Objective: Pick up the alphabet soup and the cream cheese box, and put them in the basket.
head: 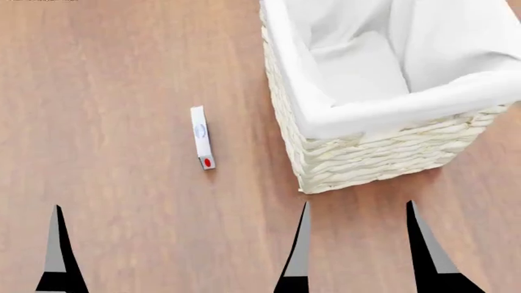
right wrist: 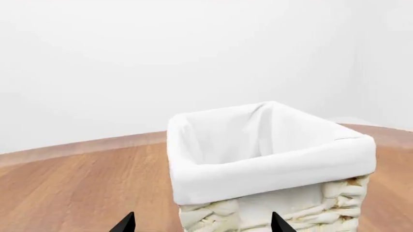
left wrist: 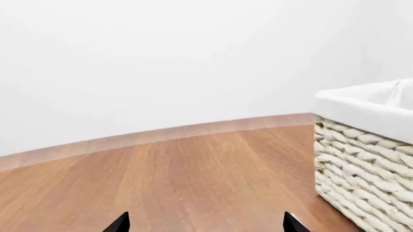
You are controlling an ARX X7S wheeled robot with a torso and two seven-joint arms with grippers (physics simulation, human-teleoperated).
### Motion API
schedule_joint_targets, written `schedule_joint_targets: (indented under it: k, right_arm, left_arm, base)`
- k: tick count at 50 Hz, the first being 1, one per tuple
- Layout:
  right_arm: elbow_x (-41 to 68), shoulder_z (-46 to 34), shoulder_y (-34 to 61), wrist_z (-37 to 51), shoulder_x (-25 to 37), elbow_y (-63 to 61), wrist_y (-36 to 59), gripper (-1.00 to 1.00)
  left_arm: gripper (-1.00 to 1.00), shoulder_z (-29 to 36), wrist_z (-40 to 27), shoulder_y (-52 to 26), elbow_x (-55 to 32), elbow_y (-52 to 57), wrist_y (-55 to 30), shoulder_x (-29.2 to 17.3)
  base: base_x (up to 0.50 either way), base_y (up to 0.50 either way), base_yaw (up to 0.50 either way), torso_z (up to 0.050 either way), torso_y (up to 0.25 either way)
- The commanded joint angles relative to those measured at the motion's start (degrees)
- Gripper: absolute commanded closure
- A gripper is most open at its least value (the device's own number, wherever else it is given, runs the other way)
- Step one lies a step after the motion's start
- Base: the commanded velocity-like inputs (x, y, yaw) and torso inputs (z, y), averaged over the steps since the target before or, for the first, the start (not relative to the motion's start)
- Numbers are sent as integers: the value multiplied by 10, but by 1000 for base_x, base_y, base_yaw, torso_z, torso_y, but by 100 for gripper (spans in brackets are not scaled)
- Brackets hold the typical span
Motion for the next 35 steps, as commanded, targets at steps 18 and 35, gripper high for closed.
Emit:
schedule_joint_targets:
  k: [18, 35]
  right_arm:
    - [2, -5, 2, 4, 3, 3, -1, -100]
    - [0, -9, 2, 8, 6, 2, 0, -100]
  left_arm:
    - [-100, 5, -4, -2, -1, -7, 4, -3]
    - [-100, 7, -5, -2, -3, -9, 5, -6]
  base:
    - [0, 0, -236, 0, 0]
    - [0, 0, -236, 0, 0]
